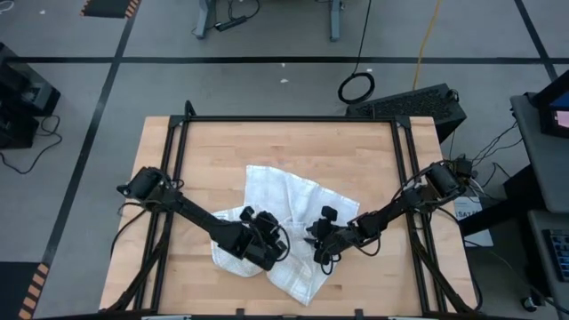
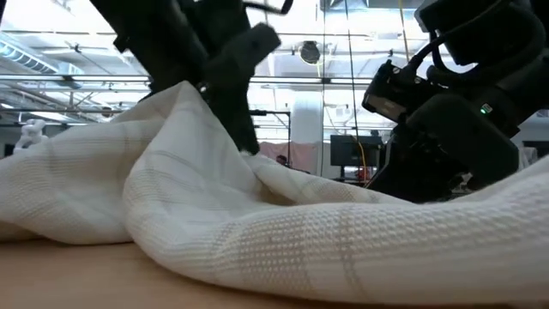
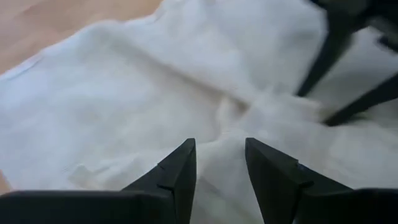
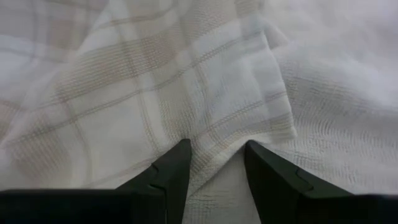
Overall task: Roll towel
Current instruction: Fold the brown checkered towel
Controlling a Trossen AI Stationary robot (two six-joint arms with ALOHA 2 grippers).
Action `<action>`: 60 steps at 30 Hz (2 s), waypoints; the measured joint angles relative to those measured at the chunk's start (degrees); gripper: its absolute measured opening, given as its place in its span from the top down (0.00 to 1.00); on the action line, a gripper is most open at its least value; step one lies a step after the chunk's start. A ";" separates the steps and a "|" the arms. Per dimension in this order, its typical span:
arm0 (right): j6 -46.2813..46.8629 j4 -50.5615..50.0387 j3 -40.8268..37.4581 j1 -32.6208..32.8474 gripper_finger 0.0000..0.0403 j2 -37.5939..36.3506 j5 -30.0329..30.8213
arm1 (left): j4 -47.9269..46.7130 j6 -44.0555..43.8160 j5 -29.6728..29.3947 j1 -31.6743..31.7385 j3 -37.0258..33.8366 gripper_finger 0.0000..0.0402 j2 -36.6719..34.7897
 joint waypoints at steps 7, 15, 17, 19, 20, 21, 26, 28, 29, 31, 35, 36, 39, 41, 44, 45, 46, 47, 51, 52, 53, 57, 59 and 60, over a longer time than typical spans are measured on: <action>0.02 -0.12 0.00 0.00 0.64 0.00 0.18 | -2.22 2.95 2.62 1.99 -0.15 0.74 0.30; -2.00 0.95 0.00 -0.04 0.64 0.00 0.66 | -2.38 8.10 3.62 2.77 -0.15 0.97 0.30; -3.39 1.27 0.00 -0.02 0.64 0.00 0.43 | -2.77 9.39 3.61 2.77 -0.06 0.97 0.29; -3.53 1.36 0.00 -0.04 0.64 0.00 -1.21 | -4.53 10.85 3.19 2.49 0.46 0.99 -0.23; -3.44 1.58 0.00 -0.04 0.64 0.00 -2.00 | -5.27 11.64 2.63 2.45 0.96 0.99 -0.59; -3.03 1.83 0.00 -0.02 0.64 0.00 -2.23 | -6.27 12.19 1.82 2.37 1.53 0.99 -1.26; -4.01 2.48 -0.04 0.08 0.64 -1.62 -3.69 | -11.65 15.86 -1.84 2.16 2.15 0.99 -6.04; -5.28 1.65 0.04 0.23 0.64 -4.11 -3.72 | -15.22 15.58 -3.21 2.16 2.14 0.99 -8.31; -5.88 -0.26 0.03 0.40 0.64 -5.75 -3.61 | -17.04 14.54 -3.84 2.16 2.20 0.99 -9.21; -6.62 -2.48 0.01 0.49 0.64 -8.83 -3.57 | -21.54 10.87 -4.69 2.31 1.08 0.99 -10.79; -10.35 -10.30 0.06 0.52 0.64 -15.88 -3.43 | -25.28 3.33 3.32 2.91 -1.42 0.99 -11.03; -11.33 -13.28 0.10 0.52 0.64 -17.39 -2.61 | -25.96 1.41 6.00 2.42 -2.02 0.99 -10.90; -11.96 -21.93 -0.01 0.31 0.64 -19.70 2.91 | -23.51 -3.78 11.52 0.07 -3.83 0.99 -10.40; -11.32 -23.41 -1.26 -0.23 0.64 -19.76 7.48 | -23.77 -6.28 13.34 -1.46 -5.64 0.99 -10.30; -9.52 -18.91 -5.58 -1.87 0.64 -19.00 8.54 | -22.61 -8.62 15.57 -2.41 -9.01 0.99 -10.25; -8.40 -16.28 -7.38 -2.41 0.64 -18.74 7.69 | -22.91 -9.31 17.10 -2.46 -10.51 0.99 -10.19; -7.09 -14.02 -9.24 -2.94 0.64 -18.51 7.04 | -22.70 -9.60 18.85 -2.45 -12.05 0.99 -10.15; -5.60 -12.16 -10.92 -3.34 0.64 -18.42 6.55 | -21.01 -9.45 20.24 -2.28 -13.65 0.99 -10.15; 1.55 -10.37 -15.77 -4.12 0.64 -18.38 6.10 | -12.14 -4.17 20.98 0.06 -20.06 0.99 -10.49; 3.83 -10.76 -16.74 -4.12 0.64 -18.39 6.23 | -10.34 -2.23 20.51 0.91 -21.34 0.99 -10.58; 5.93 -10.81 -17.42 -4.09 0.64 -18.54 6.58 | -9.13 -0.46 19.55 1.92 -22.30 0.99 -10.61; 15.57 -12.78 -19.31 -3.09 0.64 -18.78 6.70 | -8.62 10.67 13.23 8.29 -23.53 0.99 -10.50; 20.14 -14.34 -19.52 -1.68 0.64 -18.82 7.15 | -7.95 18.59 10.65 12.86 -23.69 0.99 -10.66; 22.37 -14.78 -19.52 -0.72 0.64 -18.82 7.46 | -7.20 22.40 9.85 15.62 -23.70 0.99 -10.68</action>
